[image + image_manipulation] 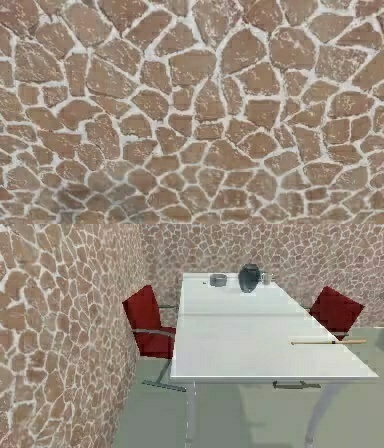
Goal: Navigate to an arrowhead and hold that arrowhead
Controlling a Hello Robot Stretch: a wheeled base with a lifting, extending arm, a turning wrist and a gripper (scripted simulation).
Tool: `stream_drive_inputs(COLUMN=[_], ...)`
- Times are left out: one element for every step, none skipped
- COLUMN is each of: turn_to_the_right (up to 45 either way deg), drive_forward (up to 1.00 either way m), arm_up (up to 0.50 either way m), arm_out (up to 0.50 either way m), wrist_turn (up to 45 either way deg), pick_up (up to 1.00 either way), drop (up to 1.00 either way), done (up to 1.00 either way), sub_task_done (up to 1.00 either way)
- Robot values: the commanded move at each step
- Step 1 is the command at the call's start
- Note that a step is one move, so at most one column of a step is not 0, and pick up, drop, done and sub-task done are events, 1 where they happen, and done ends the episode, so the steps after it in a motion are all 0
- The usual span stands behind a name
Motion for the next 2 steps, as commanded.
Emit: stream_drive_inputs(turn_to_the_right=[-45.0, -45.0], drive_forward=[0.00, 0.00], arm_up=[0.00, 0.00], arm_out=[0.00, 0.00], wrist_turn=[0.0, 0.0], pick_up=[0.00, 0.00], drop=[0.00, 0.00], done=[0.00, 0.00], sub_task_done=[0.00, 0.00])
